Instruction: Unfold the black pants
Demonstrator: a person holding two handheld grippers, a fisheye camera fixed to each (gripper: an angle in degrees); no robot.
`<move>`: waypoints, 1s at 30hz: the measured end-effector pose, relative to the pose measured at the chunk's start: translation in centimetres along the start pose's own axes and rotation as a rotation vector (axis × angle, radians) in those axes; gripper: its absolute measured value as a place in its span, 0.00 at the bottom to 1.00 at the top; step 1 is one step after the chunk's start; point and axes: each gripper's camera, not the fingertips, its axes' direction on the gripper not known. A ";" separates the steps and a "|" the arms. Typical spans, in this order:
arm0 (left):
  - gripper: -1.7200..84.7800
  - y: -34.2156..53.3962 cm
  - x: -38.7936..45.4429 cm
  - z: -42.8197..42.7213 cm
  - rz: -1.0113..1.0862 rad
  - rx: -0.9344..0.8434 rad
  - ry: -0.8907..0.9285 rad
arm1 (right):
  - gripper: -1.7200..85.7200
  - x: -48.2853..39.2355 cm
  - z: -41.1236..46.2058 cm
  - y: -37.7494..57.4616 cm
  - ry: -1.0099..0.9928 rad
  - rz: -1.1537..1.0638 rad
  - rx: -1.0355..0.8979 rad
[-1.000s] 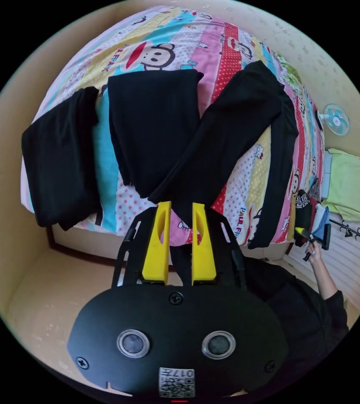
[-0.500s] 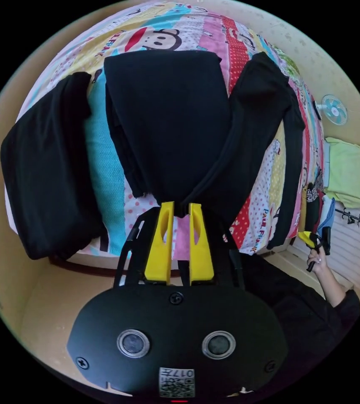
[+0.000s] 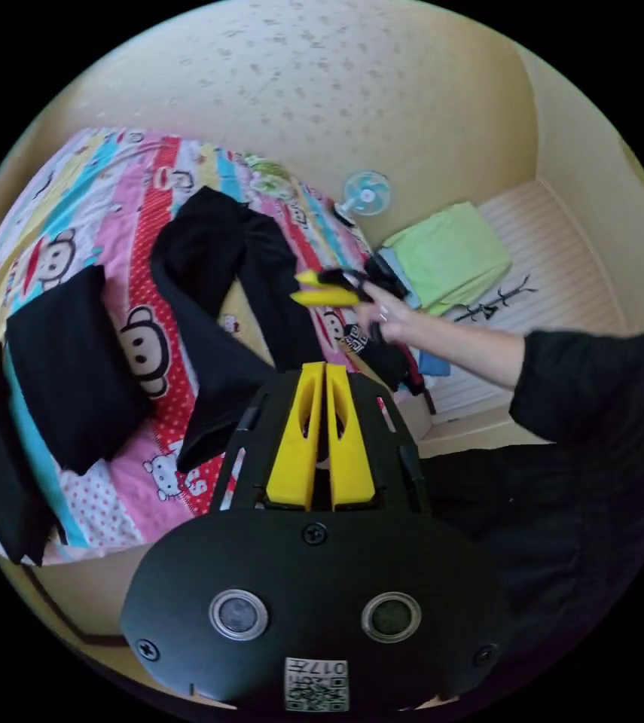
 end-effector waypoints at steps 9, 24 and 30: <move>0.14 6.3 -9.0 2.5 -0.332 -0.069 -0.209 | 0.17 -0.2 15.1 -13.1 0.422 -0.212 -0.345; 0.18 7.6 -25.2 -1.0 -0.501 -0.051 0.172 | 0.07 7.6 20.0 13.4 0.239 -0.272 -0.408; 0.16 4.0 -26.4 -2.4 -0.418 -0.260 0.239 | 0.06 -2.4 23.5 12.3 0.119 -0.505 -0.419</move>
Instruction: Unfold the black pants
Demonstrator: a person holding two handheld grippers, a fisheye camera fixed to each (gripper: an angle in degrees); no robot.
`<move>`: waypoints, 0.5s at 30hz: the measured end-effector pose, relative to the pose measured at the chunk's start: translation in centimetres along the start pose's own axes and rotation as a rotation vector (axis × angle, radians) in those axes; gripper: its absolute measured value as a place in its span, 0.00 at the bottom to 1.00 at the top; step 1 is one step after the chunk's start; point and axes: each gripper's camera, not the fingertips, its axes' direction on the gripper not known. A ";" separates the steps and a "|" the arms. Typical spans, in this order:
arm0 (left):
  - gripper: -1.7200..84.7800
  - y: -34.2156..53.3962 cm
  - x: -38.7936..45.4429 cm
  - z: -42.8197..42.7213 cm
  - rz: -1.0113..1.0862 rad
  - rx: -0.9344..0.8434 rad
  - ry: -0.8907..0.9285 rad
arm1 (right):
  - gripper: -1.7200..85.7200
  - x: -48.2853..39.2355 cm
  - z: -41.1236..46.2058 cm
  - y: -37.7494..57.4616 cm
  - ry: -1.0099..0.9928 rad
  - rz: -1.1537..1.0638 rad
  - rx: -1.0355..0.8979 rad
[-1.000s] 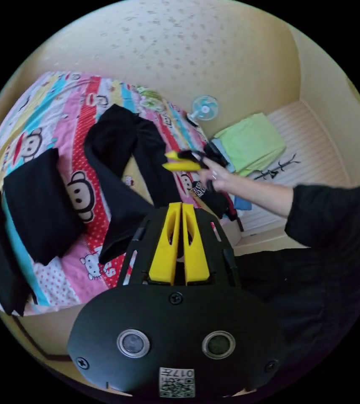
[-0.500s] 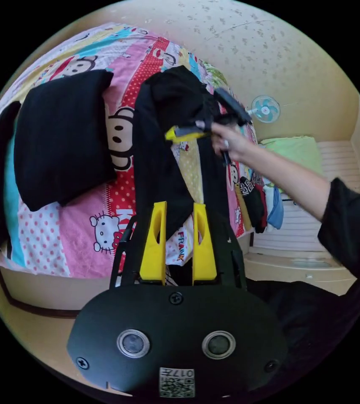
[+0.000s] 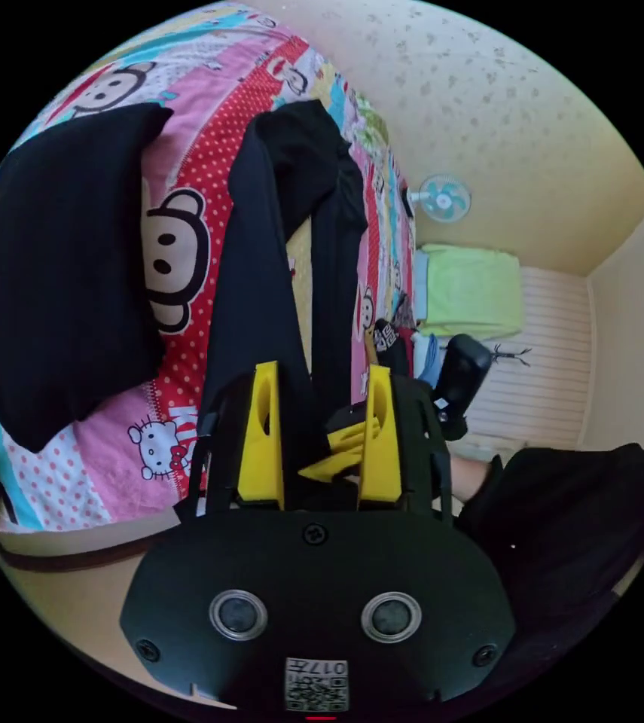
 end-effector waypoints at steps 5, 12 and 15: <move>0.04 0.9 -2.7 -0.2 0.011 -0.008 -0.050 | 0.06 4.4 -2.9 -4.6 -0.254 -0.057 -0.401; 0.03 3.6 -4.8 -0.8 0.049 0.076 -0.007 | 0.18 12.1 -13.7 -21.8 0.256 0.286 -0.364; 0.03 3.8 -4.5 -0.6 0.084 0.088 -0.028 | 0.22 16.1 -15.2 -30.5 0.499 0.421 -0.292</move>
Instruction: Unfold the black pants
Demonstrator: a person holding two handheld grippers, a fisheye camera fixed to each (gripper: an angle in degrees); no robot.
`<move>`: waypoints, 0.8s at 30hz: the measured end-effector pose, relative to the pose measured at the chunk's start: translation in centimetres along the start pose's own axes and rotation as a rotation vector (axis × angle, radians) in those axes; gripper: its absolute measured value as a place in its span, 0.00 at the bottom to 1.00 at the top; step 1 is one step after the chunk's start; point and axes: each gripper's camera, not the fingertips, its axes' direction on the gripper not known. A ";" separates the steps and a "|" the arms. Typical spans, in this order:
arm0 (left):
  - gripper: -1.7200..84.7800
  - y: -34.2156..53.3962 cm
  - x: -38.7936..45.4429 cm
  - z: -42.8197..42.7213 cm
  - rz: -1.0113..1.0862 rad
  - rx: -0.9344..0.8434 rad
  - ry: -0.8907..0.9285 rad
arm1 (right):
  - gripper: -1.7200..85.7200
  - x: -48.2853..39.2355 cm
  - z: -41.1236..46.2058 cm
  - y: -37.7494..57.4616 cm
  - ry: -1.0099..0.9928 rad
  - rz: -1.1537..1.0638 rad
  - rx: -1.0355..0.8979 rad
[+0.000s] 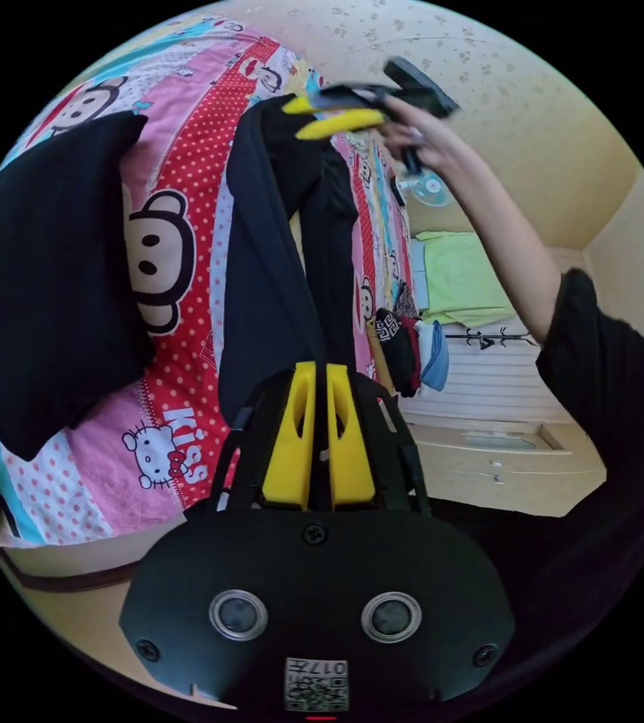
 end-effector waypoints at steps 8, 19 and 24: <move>0.02 1.1 -1.0 1.1 0.033 0.039 0.011 | 0.12 1.4 3.9 -10.0 0.330 0.186 -0.191; 0.02 -0.1 7.7 12.2 0.232 -0.065 0.121 | 0.05 16.5 -12.8 20.1 -0.056 -0.071 0.504; 0.04 -1.9 10.4 25.3 0.235 -0.184 0.053 | 0.06 30.6 -7.9 31.1 -0.160 0.198 0.570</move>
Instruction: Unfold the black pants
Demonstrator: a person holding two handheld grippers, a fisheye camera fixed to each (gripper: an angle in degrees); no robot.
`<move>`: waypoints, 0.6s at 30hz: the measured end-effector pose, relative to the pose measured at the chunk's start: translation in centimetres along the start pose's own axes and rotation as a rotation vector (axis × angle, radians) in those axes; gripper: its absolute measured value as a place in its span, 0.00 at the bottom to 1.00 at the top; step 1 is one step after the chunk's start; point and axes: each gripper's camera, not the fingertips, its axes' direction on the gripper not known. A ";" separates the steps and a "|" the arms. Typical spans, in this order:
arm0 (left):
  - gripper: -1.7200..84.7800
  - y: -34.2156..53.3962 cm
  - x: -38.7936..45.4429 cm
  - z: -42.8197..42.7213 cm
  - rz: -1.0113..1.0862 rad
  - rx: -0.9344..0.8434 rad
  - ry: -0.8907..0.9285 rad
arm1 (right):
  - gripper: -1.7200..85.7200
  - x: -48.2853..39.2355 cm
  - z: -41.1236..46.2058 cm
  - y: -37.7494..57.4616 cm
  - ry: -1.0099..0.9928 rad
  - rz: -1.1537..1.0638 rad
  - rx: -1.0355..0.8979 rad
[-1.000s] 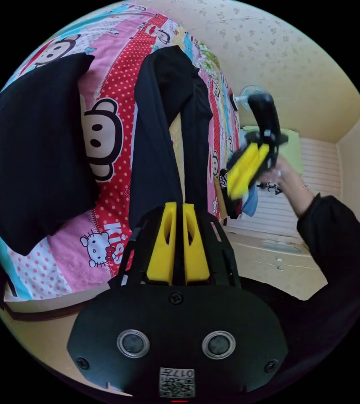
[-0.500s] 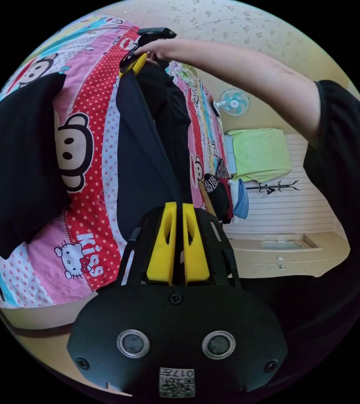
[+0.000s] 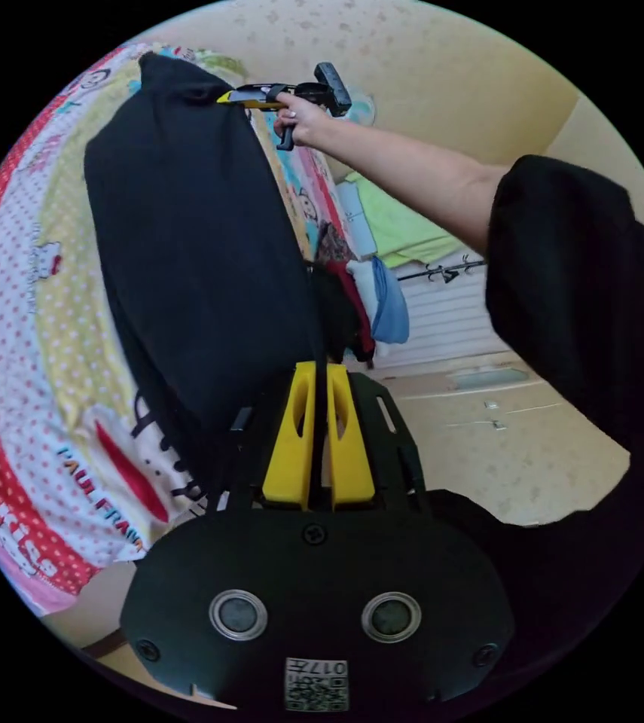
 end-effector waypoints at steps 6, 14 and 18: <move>0.09 0.0 -4.0 10.4 -0.107 -0.201 0.019 | 0.11 8.9 1.5 11.0 -0.196 0.203 -0.065; 0.11 -1.4 -13.0 5.5 -0.347 0.083 -0.160 | 0.16 0.9 0.4 28.1 -0.046 0.026 -0.313; 0.12 -5.6 -16.5 8.4 -0.396 0.009 -0.241 | 0.17 -1.2 0.4 35.3 0.085 0.095 -0.330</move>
